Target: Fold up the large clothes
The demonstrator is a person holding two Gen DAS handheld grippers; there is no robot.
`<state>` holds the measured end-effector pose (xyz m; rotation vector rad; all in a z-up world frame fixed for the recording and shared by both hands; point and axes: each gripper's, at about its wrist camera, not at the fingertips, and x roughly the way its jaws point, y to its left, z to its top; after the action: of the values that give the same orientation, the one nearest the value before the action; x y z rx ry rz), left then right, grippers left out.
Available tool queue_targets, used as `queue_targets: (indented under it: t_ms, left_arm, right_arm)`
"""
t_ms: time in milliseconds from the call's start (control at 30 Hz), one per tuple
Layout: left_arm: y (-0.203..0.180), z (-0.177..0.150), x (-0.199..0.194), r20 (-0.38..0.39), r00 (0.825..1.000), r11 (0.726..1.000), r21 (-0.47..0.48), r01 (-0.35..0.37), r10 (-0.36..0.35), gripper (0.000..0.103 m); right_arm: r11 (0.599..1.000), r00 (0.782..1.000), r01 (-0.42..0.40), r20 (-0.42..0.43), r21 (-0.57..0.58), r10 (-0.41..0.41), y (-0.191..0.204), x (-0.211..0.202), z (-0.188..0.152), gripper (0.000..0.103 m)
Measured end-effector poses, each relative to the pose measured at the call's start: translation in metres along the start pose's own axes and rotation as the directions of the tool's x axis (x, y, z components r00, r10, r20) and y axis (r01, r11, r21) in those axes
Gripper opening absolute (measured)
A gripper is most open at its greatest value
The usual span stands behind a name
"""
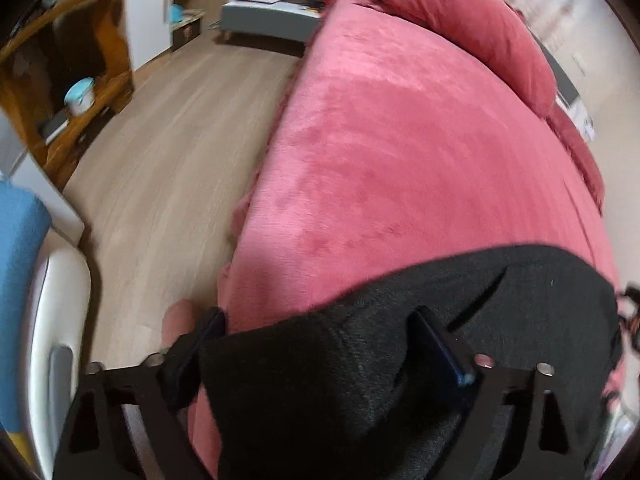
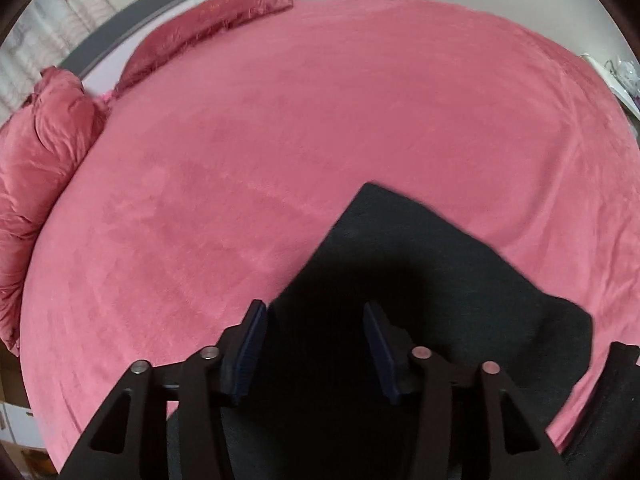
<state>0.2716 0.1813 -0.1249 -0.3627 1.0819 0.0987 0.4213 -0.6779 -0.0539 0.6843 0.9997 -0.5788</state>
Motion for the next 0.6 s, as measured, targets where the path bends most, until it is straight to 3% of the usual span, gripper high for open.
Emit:
queue_targets:
  t_ms: [67,133,200,267,333,400,600]
  left_arm:
    - [-0.003,-0.001,-0.002,0.018,1.0,1.0,0.016,-0.006,0.005,0.087]
    - [-0.001,-0.003,-0.006,0.028,1.0,1.0,0.01,-0.003,0.003,0.078]
    - [-0.002,-0.004,-0.012,0.038,0.999,1.0,0.02,0.005,-0.006,0.063]
    - [-0.003,-0.006,-0.021,0.039,0.999,0.999,0.05,0.016,-0.017,0.057]
    - [-0.004,-0.006,-0.029,0.041,0.998,0.998,0.054,0.039,-0.041,0.05]
    - [-0.002,-0.004,-0.041,0.056,0.993,0.994,0.027,0.107,-0.108,0.046]
    - [-0.018,-0.009,-0.089,0.148,0.974,0.981,0.113,0.157,-0.173,0.044]
  right_arm:
    - [0.998,0.998,0.064,-0.017,-0.017,-0.064,0.011,0.012,-0.004,0.056]
    - [0.988,0.99,0.136,0.042,-0.074,-0.133,0.022,0.014,-0.011,0.051]
    - [0.976,0.981,0.183,0.094,-0.119,-0.172,0.029,0.011,-0.017,0.021]
    - [0.985,0.987,0.138,0.097,-0.098,-0.129,0.022,0.005,-0.019,0.008]
    - [0.997,0.994,0.056,0.094,-0.043,-0.052,0.007,-0.006,-0.017,0.006]
    - [0.999,0.993,-0.027,0.118,0.019,0.024,-0.01,-0.024,-0.018,0.006]
    - [0.968,0.951,-0.239,0.218,0.07,0.219,-0.058,-0.097,-0.022,0.005]
